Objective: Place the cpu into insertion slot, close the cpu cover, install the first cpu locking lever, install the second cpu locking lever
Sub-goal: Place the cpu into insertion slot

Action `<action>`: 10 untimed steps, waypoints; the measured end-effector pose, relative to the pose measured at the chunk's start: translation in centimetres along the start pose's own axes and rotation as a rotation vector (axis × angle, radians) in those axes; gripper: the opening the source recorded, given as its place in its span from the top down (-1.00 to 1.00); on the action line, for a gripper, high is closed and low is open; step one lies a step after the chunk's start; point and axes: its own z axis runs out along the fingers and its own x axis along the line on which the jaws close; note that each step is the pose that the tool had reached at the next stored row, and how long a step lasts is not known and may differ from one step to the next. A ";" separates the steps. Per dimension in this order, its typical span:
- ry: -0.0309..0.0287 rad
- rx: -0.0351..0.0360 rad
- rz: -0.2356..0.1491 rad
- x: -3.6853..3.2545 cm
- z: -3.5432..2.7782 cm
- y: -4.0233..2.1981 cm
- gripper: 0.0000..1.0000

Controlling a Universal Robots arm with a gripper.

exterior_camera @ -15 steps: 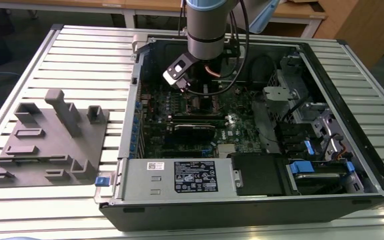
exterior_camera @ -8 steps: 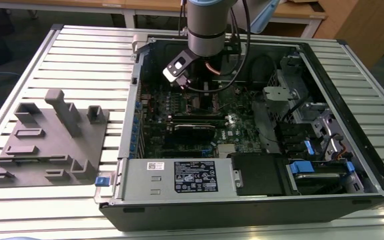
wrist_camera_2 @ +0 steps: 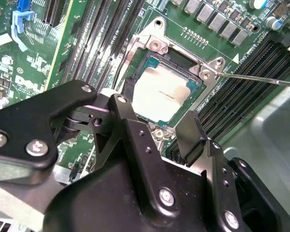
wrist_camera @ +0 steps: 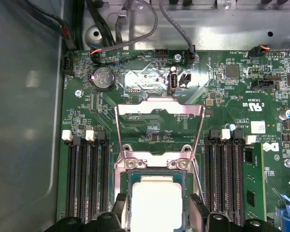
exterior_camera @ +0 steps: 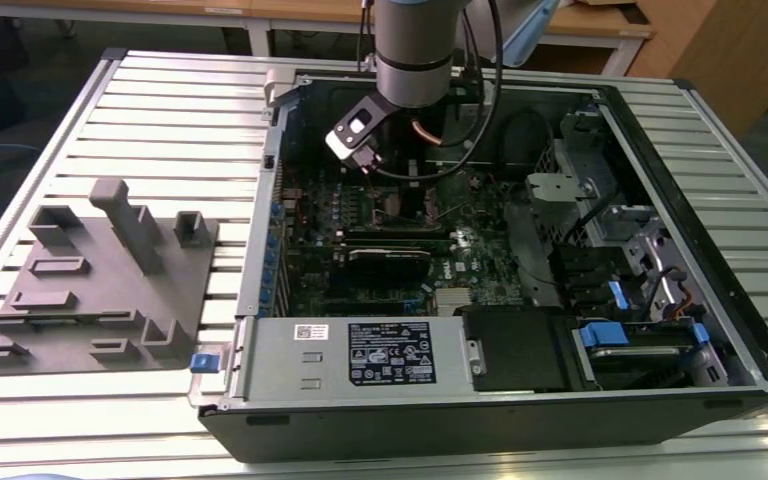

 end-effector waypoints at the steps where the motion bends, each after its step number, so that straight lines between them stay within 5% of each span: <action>1: 0.0000 0.0000 0.000 0.00 -0.01 0.00 -0.22; 6: 0.0000 0.0000 0.000 0.00 -0.03 0.00 -0.07; 10: -0.0001 0.0000 0.000 0.00 -0.05 0.00 0.41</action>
